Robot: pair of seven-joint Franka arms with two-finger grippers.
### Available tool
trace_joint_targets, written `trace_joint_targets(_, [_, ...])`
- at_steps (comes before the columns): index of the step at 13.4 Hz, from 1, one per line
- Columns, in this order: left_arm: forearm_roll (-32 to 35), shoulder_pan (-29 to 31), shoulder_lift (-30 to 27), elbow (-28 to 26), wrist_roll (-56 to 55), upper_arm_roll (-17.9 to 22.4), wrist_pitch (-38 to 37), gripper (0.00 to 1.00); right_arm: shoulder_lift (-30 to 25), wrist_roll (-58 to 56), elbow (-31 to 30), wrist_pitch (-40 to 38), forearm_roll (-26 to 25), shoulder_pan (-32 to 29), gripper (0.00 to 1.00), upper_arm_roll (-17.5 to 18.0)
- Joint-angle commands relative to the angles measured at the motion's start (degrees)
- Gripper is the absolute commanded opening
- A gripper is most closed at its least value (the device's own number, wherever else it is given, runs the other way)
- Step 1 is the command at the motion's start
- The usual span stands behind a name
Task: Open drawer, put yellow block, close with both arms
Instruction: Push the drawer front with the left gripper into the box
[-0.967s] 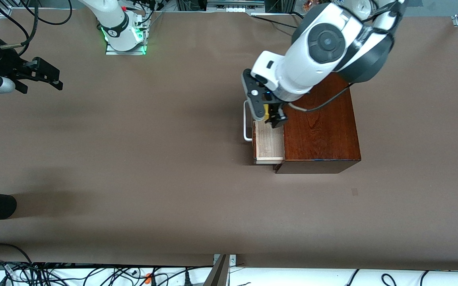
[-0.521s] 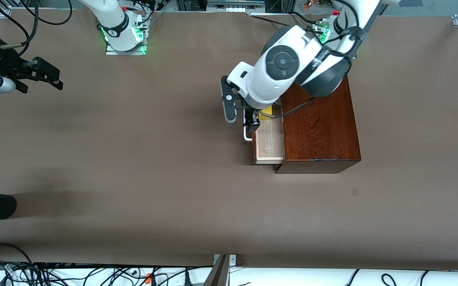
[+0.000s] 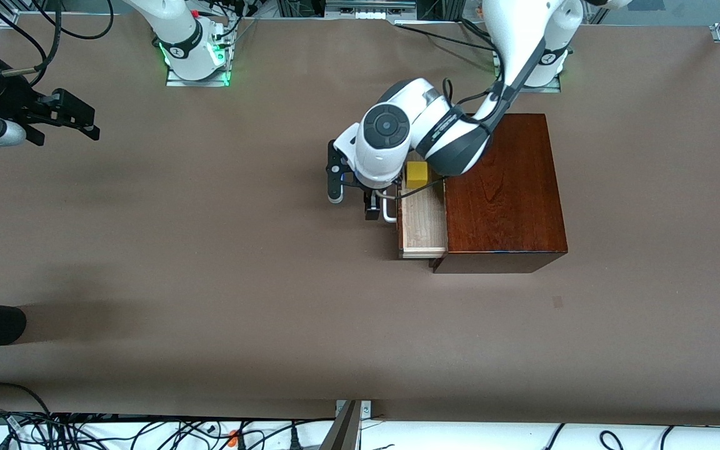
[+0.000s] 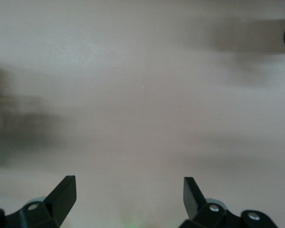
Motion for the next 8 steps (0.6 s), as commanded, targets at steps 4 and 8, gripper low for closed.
trace_joint_targets(4, [2.43, 0.1, -0.47, -4.51, 1.55, 0.27, -0.2, 1.0, -0.45, -0.55, 0.59, -1.04, 0.08, -0.04, 1.0, 0.08])
trace_joint_targets(8, [4.72, 0.63, -0.64, -5.04, 2.6, 0.36, -2.47, 1.0, -0.45, -0.55, 0.59, -1.21, 0.17, -0.04, 1.0, 0.08])
